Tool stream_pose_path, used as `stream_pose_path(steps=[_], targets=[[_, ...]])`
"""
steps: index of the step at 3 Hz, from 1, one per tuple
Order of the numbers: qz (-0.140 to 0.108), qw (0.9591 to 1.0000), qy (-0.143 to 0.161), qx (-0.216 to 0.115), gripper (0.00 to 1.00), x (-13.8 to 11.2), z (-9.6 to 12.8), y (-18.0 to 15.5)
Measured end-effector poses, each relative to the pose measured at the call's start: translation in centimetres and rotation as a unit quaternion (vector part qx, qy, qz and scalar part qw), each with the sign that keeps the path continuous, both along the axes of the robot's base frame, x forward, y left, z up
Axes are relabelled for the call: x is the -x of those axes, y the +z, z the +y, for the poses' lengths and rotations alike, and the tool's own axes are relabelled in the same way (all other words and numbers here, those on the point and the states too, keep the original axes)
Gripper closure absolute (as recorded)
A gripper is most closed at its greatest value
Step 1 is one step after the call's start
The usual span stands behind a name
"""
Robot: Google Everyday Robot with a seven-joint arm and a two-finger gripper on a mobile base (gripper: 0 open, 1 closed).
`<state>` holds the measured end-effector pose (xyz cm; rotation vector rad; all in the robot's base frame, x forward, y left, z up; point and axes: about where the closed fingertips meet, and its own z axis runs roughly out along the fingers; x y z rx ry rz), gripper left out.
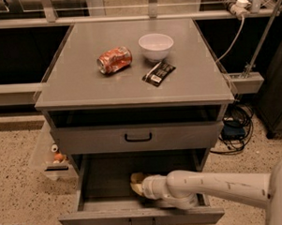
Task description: Pick sponge from middle drawer and place on counter
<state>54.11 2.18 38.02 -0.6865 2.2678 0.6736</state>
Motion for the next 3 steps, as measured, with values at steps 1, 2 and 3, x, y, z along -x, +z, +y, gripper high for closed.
stream_pose_path(steps=[1, 2, 3], targets=[[-0.027, 0.9996, 0.002, -0.003, 1.00, -0.4, -7.5, 4.9], [-0.045, 0.9986, 0.021, 0.017, 1.00, -0.1, -13.6, 10.3], [-0.028, 0.9981, 0.052, 0.020, 1.00, 1.9, -16.5, 14.2]])
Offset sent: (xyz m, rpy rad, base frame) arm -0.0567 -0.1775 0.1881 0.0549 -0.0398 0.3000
